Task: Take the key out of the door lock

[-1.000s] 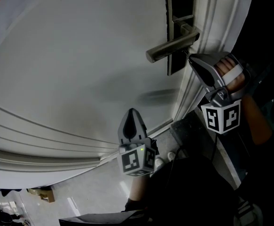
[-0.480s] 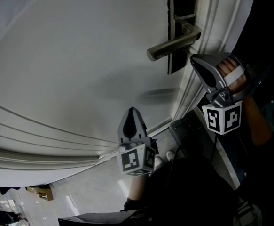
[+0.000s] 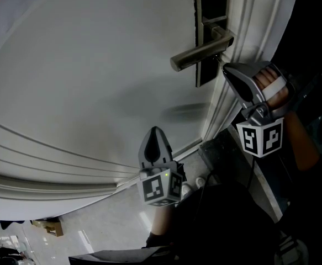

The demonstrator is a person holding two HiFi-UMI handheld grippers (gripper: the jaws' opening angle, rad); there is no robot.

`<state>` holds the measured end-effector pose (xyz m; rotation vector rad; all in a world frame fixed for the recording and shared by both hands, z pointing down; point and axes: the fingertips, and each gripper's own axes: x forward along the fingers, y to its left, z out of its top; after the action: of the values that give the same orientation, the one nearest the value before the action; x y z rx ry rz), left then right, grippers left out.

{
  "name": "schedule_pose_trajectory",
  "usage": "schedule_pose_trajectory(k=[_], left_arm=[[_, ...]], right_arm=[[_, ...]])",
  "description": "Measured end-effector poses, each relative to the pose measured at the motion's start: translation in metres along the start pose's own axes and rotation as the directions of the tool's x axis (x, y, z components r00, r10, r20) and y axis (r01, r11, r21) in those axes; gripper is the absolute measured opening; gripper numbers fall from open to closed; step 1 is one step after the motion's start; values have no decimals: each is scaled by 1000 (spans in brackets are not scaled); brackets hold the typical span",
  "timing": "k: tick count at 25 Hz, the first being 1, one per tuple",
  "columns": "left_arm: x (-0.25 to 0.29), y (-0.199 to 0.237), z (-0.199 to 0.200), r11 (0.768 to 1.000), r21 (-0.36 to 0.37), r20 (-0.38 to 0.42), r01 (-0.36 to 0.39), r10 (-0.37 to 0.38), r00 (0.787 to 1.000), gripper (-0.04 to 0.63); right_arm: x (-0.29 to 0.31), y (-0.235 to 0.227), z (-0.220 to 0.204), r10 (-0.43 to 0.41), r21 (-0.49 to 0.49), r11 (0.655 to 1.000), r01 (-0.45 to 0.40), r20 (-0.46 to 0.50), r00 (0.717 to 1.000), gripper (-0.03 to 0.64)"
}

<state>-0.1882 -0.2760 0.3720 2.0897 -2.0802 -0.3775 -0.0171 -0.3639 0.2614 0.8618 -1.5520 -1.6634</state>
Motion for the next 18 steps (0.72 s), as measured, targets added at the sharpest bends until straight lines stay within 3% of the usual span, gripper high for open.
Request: schedule_pose_trajectory(k=[18], left_arm=[[0, 0, -2, 1000, -2, -14, 6, -6, 1000, 0]], right_arm=[[-4, -1, -1, -3, 14, 1000, 3, -11, 1000, 12]])
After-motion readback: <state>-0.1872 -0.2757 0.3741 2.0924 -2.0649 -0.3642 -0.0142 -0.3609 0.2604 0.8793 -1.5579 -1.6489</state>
